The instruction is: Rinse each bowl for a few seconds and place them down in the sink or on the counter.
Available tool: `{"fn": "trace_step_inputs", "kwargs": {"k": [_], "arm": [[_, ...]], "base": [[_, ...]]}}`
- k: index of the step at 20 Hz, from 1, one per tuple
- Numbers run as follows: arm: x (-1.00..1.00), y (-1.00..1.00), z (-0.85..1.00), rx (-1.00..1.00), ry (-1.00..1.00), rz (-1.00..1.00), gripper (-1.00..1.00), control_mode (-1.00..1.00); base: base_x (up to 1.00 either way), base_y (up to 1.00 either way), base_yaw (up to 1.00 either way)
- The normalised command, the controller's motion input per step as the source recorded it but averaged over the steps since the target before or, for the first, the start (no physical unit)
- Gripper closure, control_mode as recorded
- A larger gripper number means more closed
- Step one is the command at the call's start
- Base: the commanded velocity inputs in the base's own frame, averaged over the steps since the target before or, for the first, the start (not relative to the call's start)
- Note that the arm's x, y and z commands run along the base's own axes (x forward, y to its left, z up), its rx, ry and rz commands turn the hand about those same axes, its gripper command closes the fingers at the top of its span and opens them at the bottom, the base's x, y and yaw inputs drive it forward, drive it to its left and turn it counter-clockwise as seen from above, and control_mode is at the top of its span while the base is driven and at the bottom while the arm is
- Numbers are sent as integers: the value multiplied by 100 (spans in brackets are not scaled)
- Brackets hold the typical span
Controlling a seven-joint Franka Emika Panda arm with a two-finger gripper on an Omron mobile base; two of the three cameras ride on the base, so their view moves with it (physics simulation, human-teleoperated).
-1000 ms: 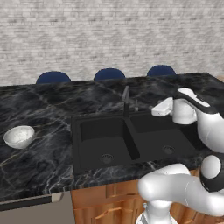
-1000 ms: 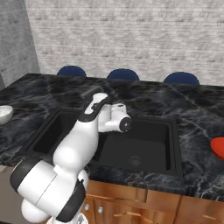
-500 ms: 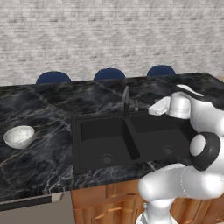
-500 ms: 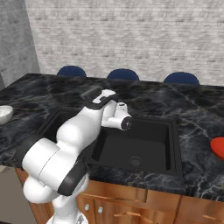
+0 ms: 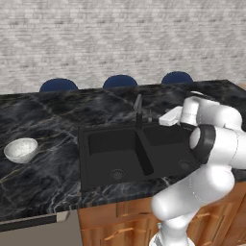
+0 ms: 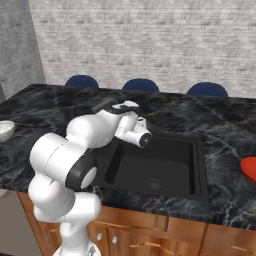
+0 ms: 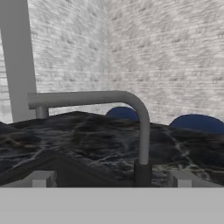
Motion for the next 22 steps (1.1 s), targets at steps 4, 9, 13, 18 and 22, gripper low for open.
{"fn": "trace_step_inputs", "kwargs": {"k": [4,9,13,18,22], "arm": [[33,-8,-13,0,0,1,-100,-100],[30,-3,-13,0,0,1,-100,-100],[26,-1,-19,0,0,1,-100,-100],[23,0,-24,0,0,1,-100,-100],[25,-2,-20,1,0,1,-100,-100]], "base": [[0,0,0],[0,0,0],[0,0,0],[0,0,0],[0,0,0]]}}
